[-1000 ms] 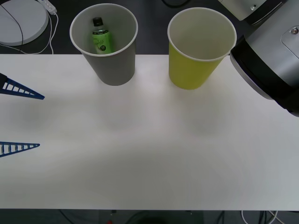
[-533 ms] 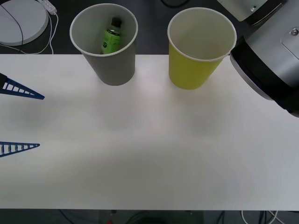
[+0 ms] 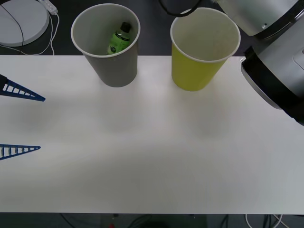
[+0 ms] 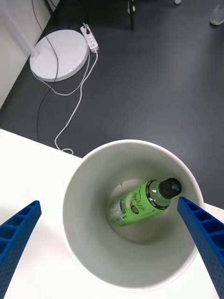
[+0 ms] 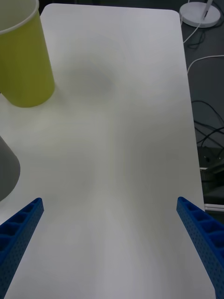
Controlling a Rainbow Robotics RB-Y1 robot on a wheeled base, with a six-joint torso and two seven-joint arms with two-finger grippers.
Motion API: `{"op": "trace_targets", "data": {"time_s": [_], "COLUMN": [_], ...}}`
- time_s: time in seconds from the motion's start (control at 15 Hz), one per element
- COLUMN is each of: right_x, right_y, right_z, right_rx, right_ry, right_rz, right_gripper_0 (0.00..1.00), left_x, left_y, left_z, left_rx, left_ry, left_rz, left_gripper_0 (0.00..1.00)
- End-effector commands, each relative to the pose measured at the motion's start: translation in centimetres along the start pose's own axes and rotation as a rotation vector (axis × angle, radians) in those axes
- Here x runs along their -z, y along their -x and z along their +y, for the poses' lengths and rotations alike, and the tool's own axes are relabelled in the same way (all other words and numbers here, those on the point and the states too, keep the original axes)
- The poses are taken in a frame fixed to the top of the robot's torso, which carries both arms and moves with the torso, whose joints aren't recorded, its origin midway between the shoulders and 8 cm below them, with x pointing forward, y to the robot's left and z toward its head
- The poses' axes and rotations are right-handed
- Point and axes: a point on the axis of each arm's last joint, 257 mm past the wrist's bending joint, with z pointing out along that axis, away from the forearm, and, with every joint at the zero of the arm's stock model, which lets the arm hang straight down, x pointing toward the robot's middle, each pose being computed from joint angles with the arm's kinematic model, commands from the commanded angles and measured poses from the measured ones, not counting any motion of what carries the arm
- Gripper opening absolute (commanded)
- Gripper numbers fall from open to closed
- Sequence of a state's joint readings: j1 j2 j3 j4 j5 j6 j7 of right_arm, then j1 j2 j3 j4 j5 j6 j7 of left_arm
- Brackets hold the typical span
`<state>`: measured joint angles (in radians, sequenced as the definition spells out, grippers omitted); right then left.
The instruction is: Put the can into the green bin and the plastic bottle into the gray bin
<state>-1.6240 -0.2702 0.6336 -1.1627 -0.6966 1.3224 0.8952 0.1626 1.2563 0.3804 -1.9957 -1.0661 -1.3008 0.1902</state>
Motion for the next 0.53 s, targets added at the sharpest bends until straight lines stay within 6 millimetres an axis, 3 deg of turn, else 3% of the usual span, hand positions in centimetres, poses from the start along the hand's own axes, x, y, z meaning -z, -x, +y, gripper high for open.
{"op": "trace_targets", "data": {"time_s": [0.07,0.53], "right_x": [0.8,2.7], "right_y": [-0.9,-4.3], "right_z": [0.3,0.1], "right_rx": [0.025,0.093], "right_ry": [0.021,0.072], "right_rz": [-0.007,-0.050], "right_gripper_0": [1.00,1.00], "left_x": [0.0,0.0], "left_y": [0.0,0.0], "left_z": [0.0,0.0], "left_rx": [0.000,0.000], "left_ry": [0.000,0.000], "left_rz": [0.000,0.000], "left_gripper_0": [1.00,1.00]}}
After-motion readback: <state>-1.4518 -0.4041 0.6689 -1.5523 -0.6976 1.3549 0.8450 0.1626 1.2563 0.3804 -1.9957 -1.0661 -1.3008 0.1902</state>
